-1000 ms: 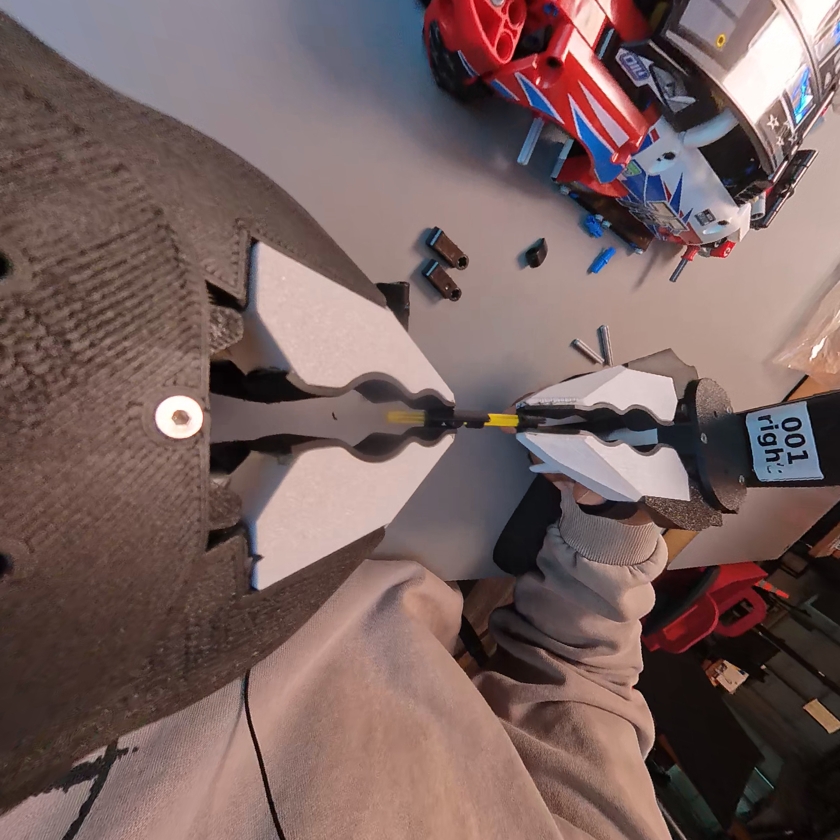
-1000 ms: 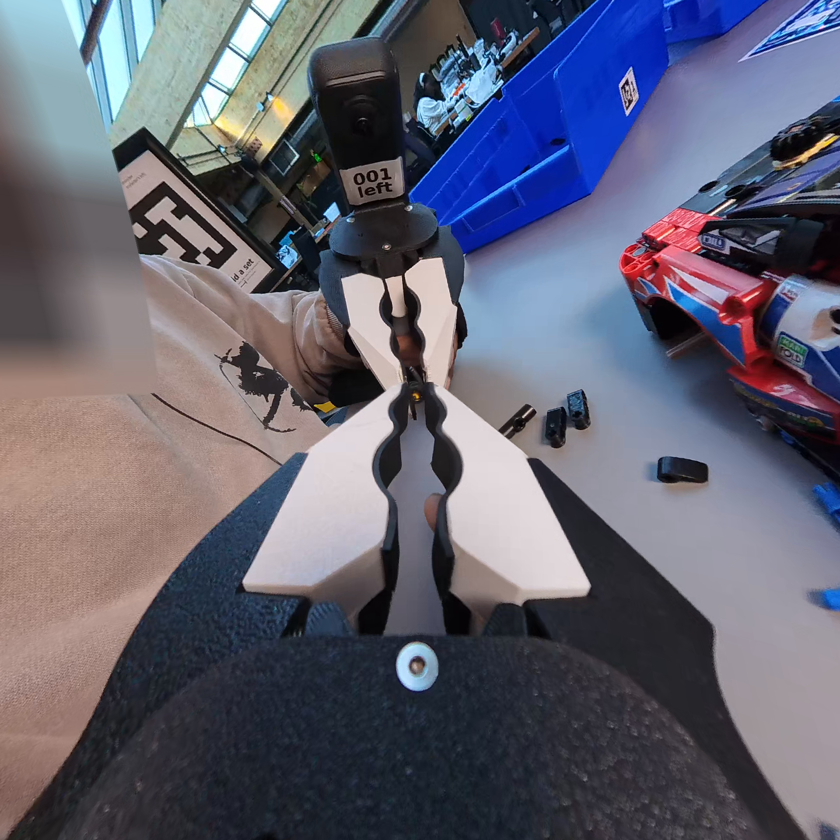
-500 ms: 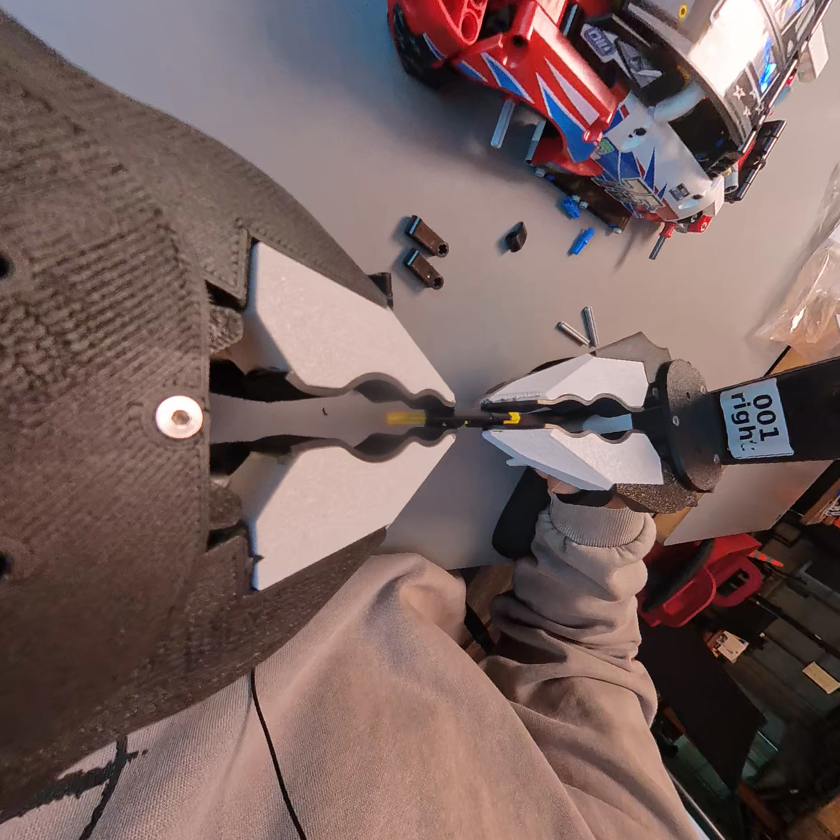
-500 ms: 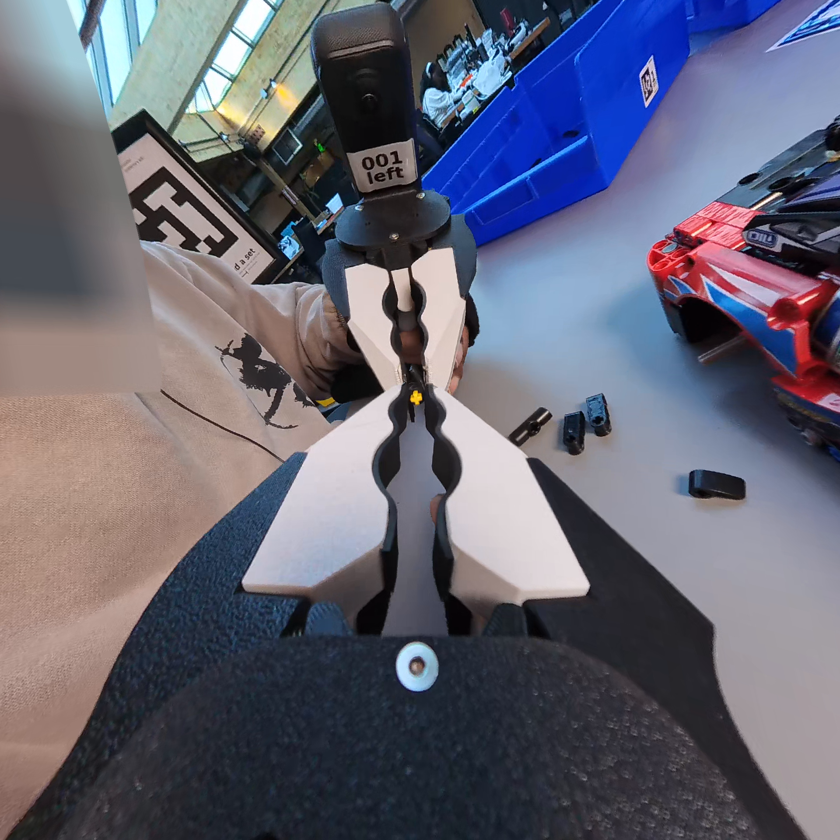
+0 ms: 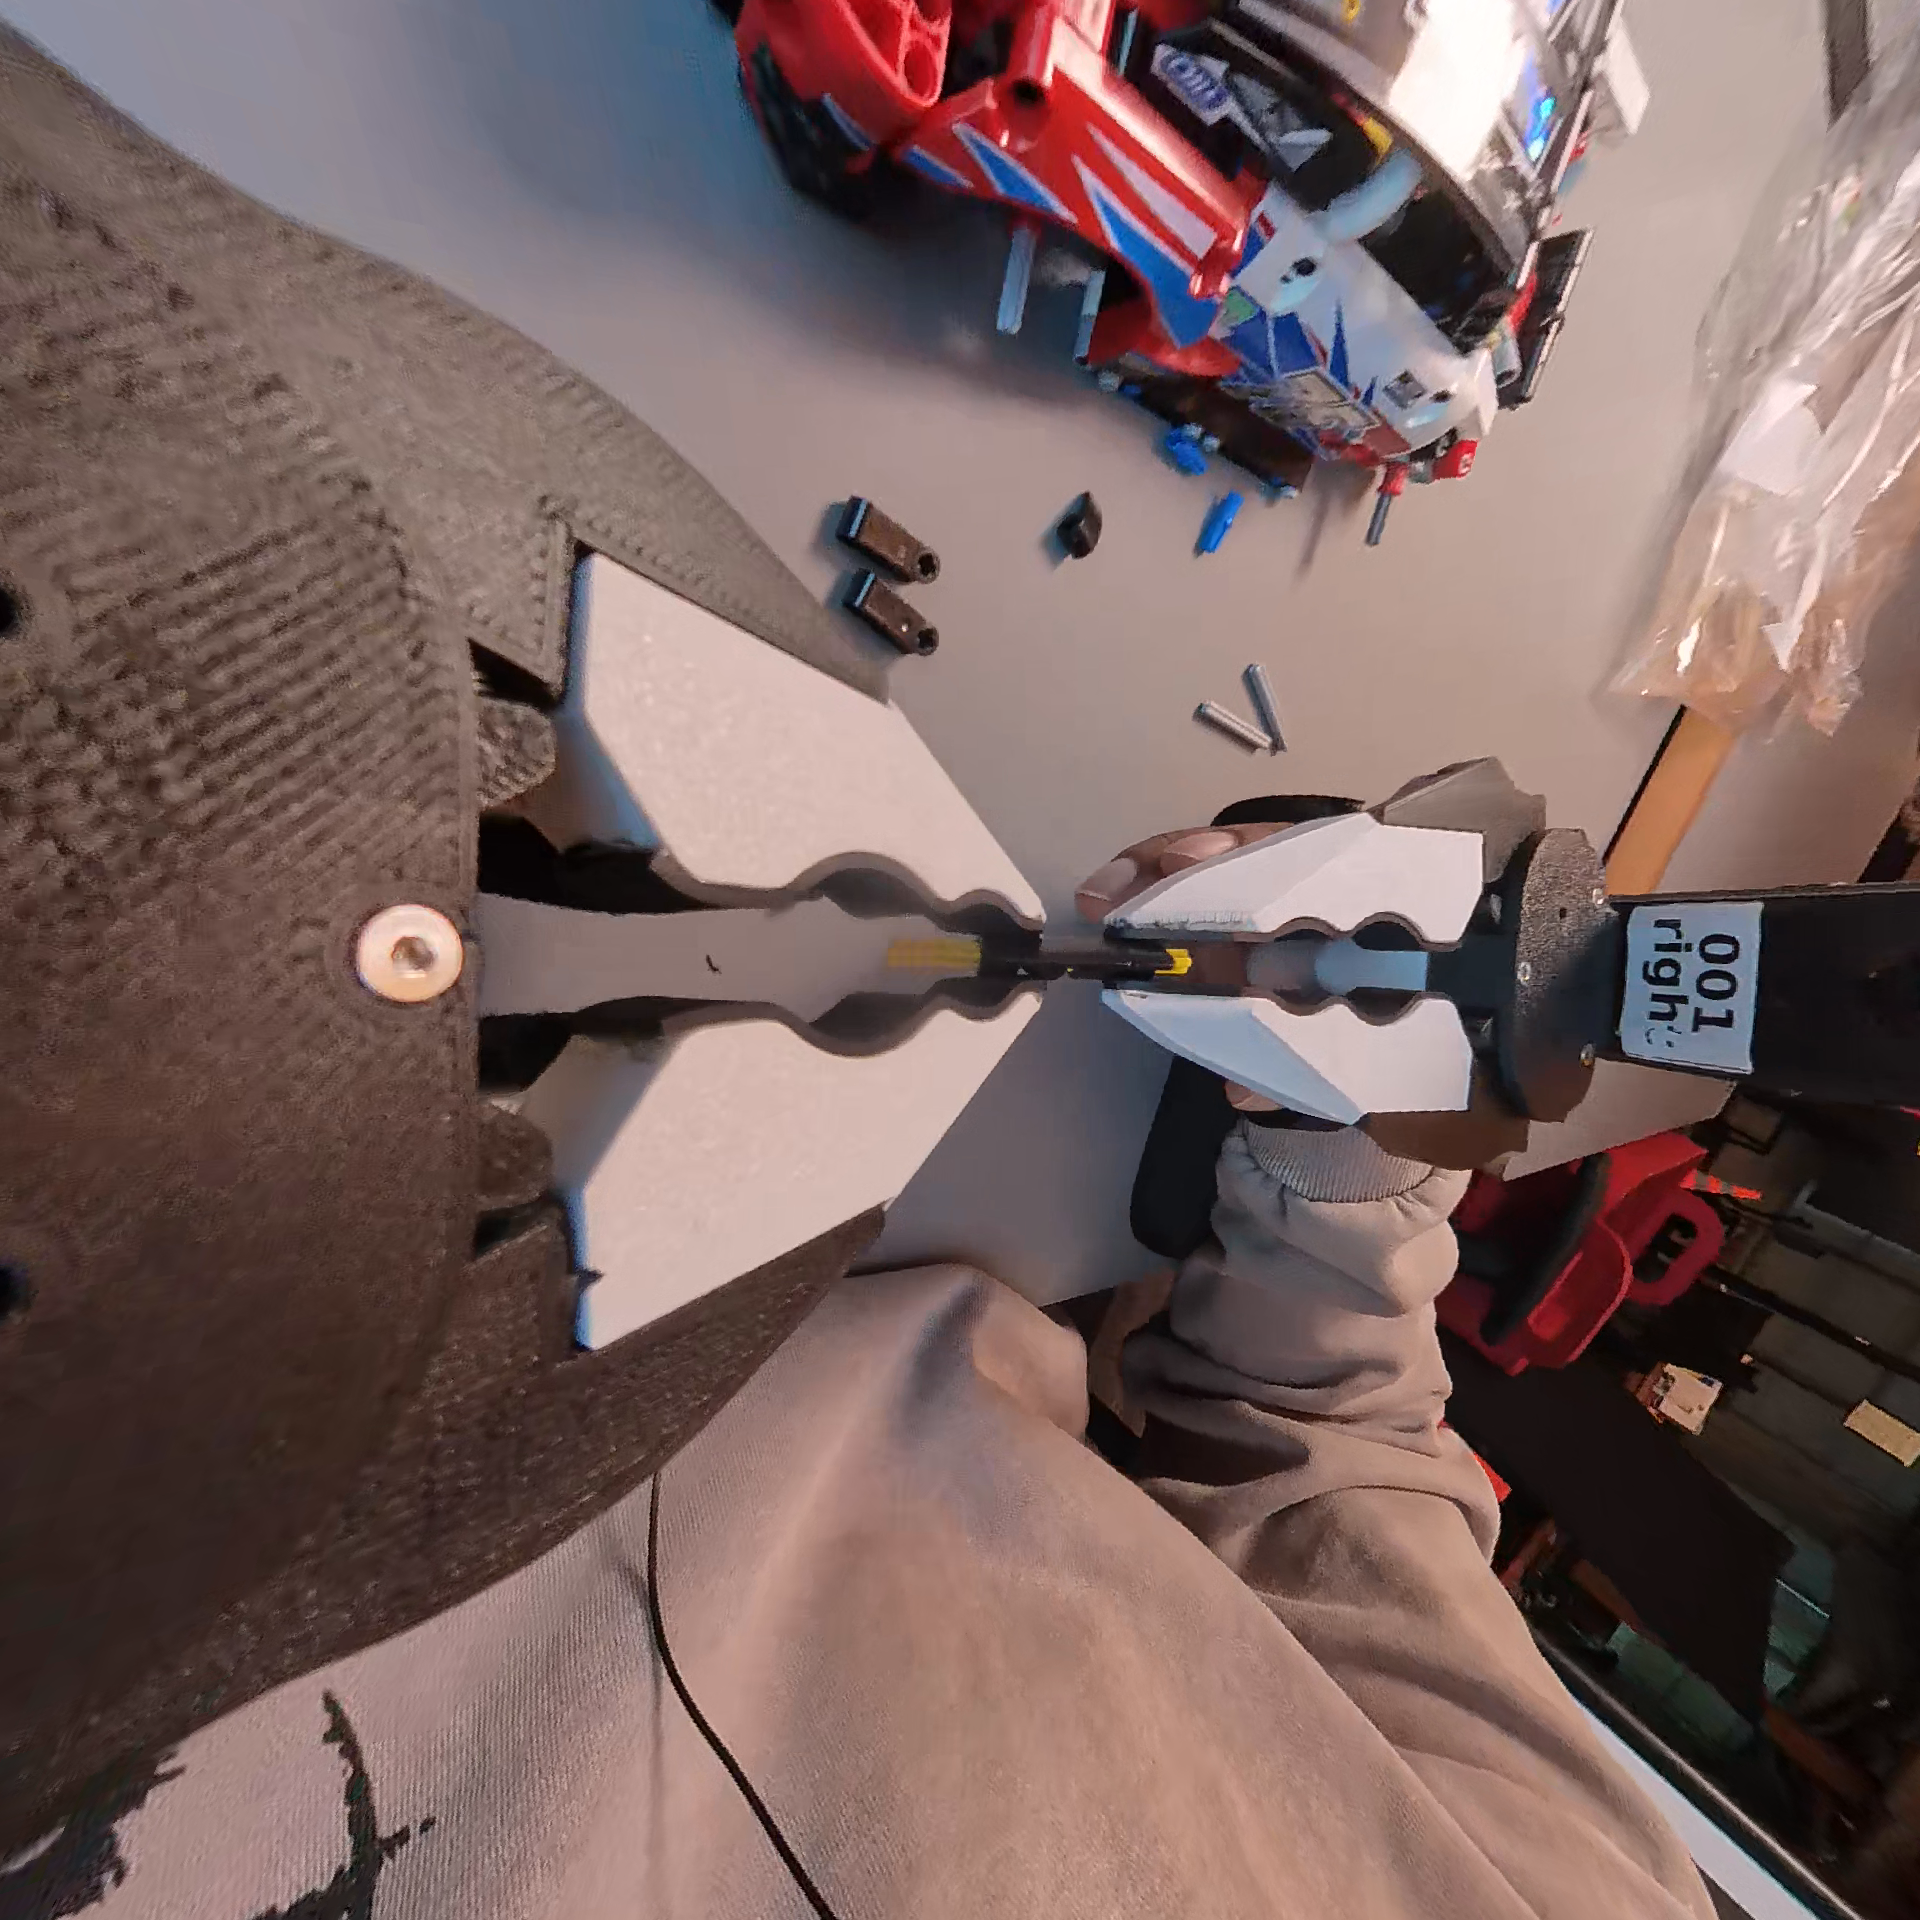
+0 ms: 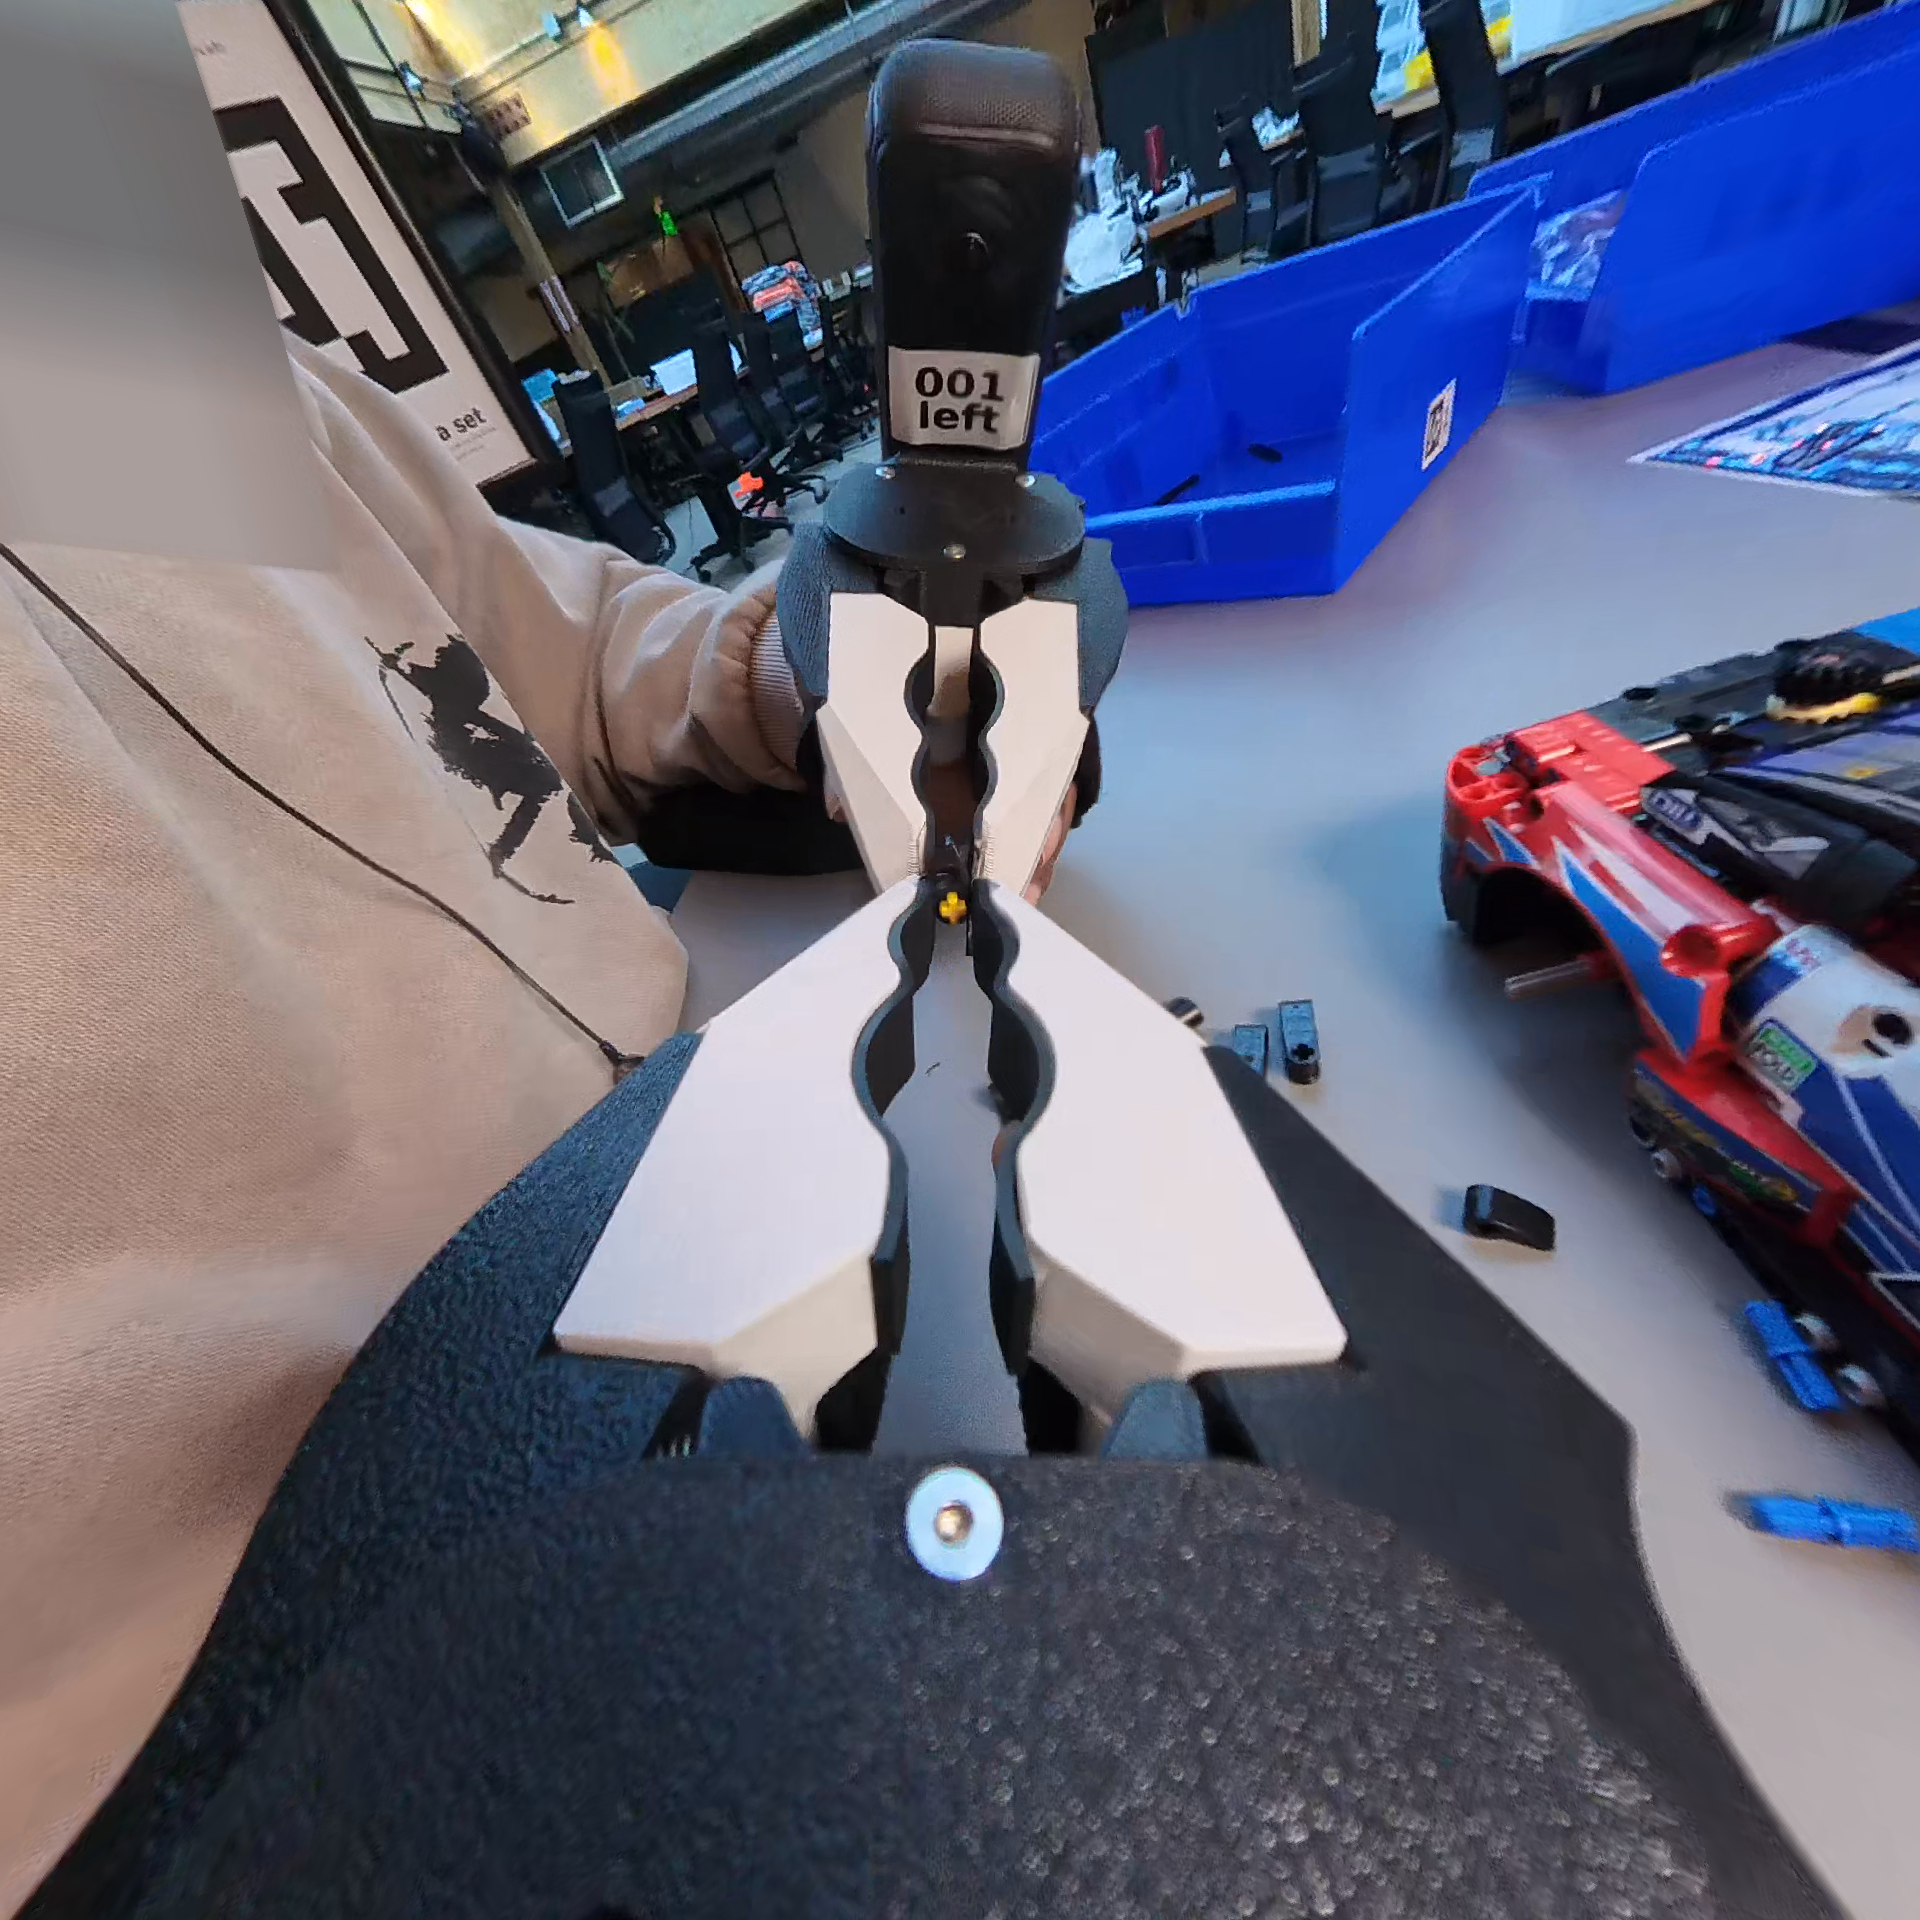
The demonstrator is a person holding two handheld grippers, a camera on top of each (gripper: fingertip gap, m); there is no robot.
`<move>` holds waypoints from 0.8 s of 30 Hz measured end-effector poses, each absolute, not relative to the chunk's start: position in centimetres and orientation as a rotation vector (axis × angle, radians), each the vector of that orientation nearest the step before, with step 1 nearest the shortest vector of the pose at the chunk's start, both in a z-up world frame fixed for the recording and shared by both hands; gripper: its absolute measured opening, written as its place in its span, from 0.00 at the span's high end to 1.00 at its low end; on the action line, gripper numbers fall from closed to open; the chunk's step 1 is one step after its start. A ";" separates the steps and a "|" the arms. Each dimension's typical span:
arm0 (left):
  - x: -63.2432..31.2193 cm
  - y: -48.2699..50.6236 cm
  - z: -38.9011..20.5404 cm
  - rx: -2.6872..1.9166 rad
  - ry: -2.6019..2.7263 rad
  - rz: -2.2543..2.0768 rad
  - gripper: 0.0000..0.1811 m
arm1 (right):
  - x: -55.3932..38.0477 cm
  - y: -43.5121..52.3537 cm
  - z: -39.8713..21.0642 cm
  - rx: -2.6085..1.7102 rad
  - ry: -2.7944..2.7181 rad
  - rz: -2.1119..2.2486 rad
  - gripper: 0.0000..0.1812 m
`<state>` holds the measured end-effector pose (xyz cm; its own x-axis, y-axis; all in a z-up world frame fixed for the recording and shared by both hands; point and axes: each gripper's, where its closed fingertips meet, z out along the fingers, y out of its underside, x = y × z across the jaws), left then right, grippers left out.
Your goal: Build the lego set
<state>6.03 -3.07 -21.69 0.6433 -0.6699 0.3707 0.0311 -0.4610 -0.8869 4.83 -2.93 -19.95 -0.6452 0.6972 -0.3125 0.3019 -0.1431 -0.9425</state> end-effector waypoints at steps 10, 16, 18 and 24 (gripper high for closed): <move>5.3 -3.0 -21.4 -1.862 0.607 -0.703 0.98 | 5.0 -2.3 -19.8 -0.988 -1.832 1.659 0.97; 6.6 -3.7 -23.8 -1.926 0.832 -0.496 0.98 | 5.4 -3.8 -22.2 -0.896 -2.013 1.431 0.92; 6.9 -3.7 -23.8 -1.925 0.838 -0.498 0.98 | 5.6 -4.3 -22.6 -0.872 -2.042 1.405 0.95; 7.1 -3.7 -23.6 -1.902 0.832 -0.520 0.97 | 5.9 -4.5 -22.5 -0.852 -2.058 1.401 0.97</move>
<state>7.09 -3.74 -23.61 0.6765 -0.7364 0.0046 -0.3274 -0.3064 -0.8939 5.89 -4.50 -22.51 -0.6763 0.7342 0.0594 0.2137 0.2727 -0.9381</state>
